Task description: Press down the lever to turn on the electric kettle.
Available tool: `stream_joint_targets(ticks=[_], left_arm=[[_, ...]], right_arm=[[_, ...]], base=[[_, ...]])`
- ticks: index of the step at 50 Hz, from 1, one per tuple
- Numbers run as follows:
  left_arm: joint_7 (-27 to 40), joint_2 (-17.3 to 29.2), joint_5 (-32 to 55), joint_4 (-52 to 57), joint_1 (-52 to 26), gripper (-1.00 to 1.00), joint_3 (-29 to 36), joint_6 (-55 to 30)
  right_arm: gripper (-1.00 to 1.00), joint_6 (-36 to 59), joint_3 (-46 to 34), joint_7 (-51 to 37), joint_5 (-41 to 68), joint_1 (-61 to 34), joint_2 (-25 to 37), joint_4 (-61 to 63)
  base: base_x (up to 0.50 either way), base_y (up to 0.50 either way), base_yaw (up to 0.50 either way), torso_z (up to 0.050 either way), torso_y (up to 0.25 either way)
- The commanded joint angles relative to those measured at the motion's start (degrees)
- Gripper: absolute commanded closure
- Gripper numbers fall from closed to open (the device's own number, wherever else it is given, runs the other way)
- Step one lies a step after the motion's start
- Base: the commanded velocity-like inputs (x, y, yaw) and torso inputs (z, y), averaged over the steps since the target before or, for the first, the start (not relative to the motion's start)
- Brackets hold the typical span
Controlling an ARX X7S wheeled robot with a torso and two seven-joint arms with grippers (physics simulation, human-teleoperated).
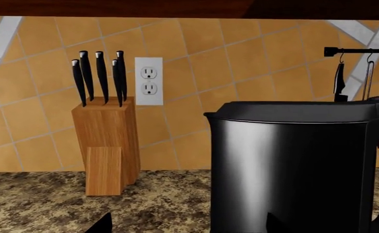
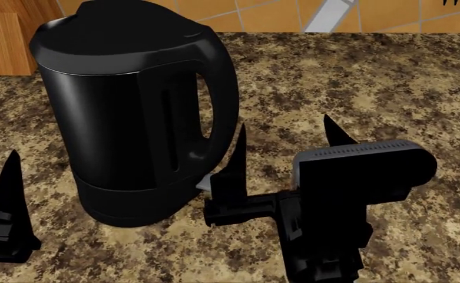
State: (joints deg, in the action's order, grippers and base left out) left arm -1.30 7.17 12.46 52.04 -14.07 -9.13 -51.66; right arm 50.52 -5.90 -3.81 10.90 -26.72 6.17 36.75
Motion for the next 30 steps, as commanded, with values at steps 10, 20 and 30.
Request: stream_joint_targets(ticks=[10,20,30], left_arm=[[0.6,1.0,1.8,0.6,2.0,-1.0,-1.8,1.0],[1.2,1.1,1.9,-1.2,1.7,-1.0,-0.6,1.9],[1.5,1.0,3.0,-1.9,1.4,-1.0,-0.5,2.0]], right_arm=[[-1.0,4.8,3.1,-1.0,-0.4,-7.8,4.4,-11.5],[1.0,4.3,-1.9,0.9,-2.3,-6.7,8.5,-16.7],[1.0,-5.8,-3.9,3.4,-1.6,-4.7,7.1,-24.3]], base=[[0.0,0.0,0.0,0.0,0.0],[0.0,0.0,0.0,0.0,0.0],[0.0,0.0,0.0,0.0,0.0]])
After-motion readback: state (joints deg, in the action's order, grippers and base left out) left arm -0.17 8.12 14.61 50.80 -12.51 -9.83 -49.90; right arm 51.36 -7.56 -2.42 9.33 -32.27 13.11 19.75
